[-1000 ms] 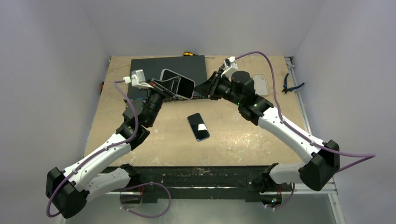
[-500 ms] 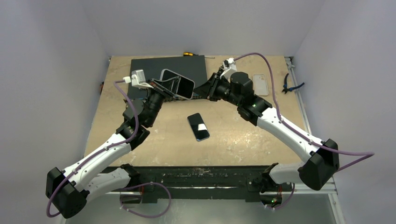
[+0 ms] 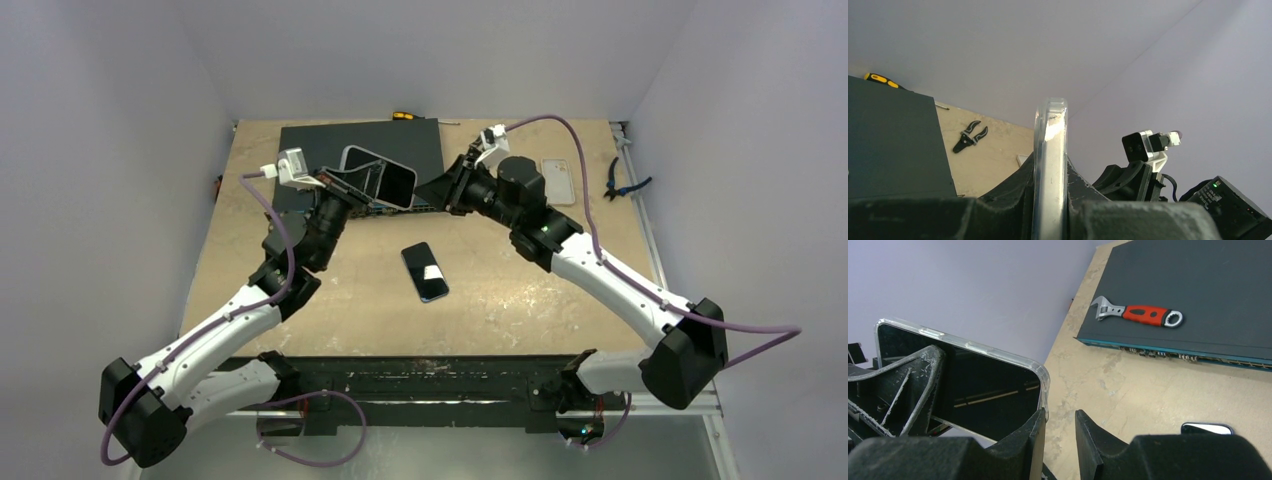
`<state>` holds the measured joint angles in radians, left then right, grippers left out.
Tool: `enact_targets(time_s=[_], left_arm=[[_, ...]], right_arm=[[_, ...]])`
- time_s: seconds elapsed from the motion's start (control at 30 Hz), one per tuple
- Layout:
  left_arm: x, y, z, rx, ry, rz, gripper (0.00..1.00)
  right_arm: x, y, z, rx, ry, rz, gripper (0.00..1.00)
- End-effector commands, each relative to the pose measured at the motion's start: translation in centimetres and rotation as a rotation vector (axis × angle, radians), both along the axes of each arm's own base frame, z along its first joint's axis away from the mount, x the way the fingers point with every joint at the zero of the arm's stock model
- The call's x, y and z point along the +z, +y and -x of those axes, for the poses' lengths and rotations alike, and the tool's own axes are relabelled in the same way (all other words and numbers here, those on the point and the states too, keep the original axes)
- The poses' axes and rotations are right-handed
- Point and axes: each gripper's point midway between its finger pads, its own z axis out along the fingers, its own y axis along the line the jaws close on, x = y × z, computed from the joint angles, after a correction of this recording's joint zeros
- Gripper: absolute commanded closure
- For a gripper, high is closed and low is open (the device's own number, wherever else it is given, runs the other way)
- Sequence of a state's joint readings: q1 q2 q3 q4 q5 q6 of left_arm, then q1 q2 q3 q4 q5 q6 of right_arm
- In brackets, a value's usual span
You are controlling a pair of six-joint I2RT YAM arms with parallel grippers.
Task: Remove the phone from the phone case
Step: Remove the phone case from the phone.
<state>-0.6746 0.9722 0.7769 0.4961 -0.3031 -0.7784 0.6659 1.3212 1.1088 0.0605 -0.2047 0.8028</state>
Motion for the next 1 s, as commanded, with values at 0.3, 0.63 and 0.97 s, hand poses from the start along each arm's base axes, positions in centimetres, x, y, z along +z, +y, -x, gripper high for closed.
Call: enact_targets(time_s=[0.3,0.63,0.97], left_arm=[[13.3,0.8,6.9,-0.280,-0.325,0.503,1.00],[12.9,-0.2,6.6,-0.318,-0.310,0.520,1.00],[12.6,-0.4,6.4,-0.324,-0.300,0.534,1.00]], right_arm=[[-6.6,1.8,2.6,0.144,0.178,0.068,0.68],[-7.4,2.6,2.8,0.197,0.193,0.088,0.68],[-7.0,3.9,3.8,0.294,0.198,0.021,0.67]])
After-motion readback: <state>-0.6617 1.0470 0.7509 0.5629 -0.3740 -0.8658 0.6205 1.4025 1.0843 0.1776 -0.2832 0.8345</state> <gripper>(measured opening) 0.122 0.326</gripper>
